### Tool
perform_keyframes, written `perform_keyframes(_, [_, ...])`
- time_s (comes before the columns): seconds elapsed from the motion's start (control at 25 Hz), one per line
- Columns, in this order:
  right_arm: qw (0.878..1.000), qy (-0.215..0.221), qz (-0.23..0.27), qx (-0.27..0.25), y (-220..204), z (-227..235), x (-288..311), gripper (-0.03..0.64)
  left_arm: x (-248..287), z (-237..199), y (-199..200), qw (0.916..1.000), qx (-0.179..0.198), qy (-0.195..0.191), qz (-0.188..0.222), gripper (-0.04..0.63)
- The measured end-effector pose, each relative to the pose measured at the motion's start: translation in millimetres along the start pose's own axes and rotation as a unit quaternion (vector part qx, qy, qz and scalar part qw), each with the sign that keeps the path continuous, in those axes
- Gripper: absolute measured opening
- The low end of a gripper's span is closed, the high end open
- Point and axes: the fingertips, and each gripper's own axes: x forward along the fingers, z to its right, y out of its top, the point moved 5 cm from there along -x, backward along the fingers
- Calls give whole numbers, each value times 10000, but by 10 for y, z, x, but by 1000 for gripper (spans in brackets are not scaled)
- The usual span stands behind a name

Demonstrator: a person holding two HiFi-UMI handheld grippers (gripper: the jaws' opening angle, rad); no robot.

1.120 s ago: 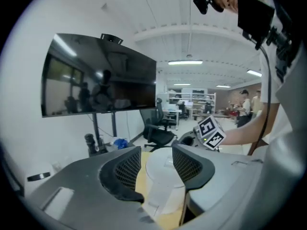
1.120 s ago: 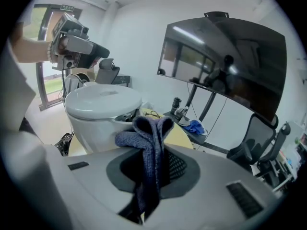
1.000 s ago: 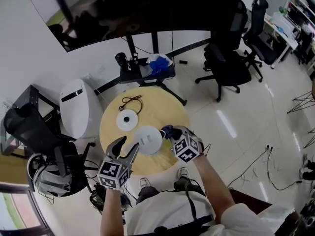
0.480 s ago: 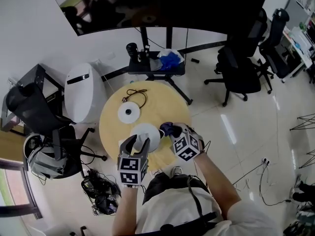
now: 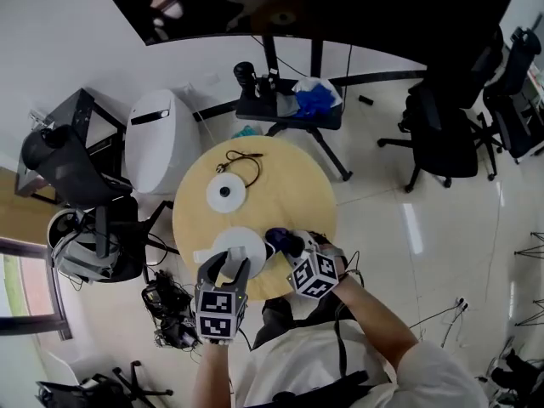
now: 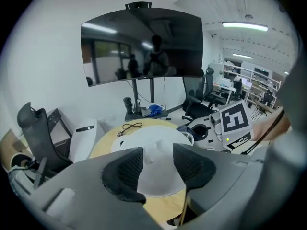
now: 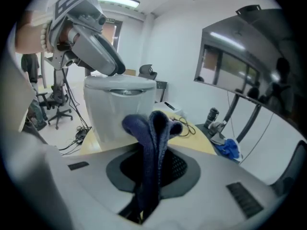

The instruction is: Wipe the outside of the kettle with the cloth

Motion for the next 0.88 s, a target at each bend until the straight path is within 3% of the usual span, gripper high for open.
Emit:
perform_keyframes(0.24, [9930, 1173, -120, -52, -416, -158, 431, 66, -6, -17, -17, 9996, -95, 85, -249, 201])
perform_keyframes(0.44, [9726, 2039, -1099, 193, -782, -326, 849, 66, -45, -14, 0, 9994, -174, 145, -269, 202])
perform_keyframes(0.56, [9613, 2347, -1400, 364, -785, -314, 972, 66, -30, -27, -8, 9993, -208, 106, -291, 202])
perform_keyframes(0.68, [9658, 2323, -1109, 326, -597, -202, 872, 66, -10, -55, -42, 9992, -210, 52, -342, 202])
perform_keyframes(0.88, [9766, 2125, 147, 314, 98, 42, 334, 66, 1, -66, -75, 9992, -204, 79, -327, 201])
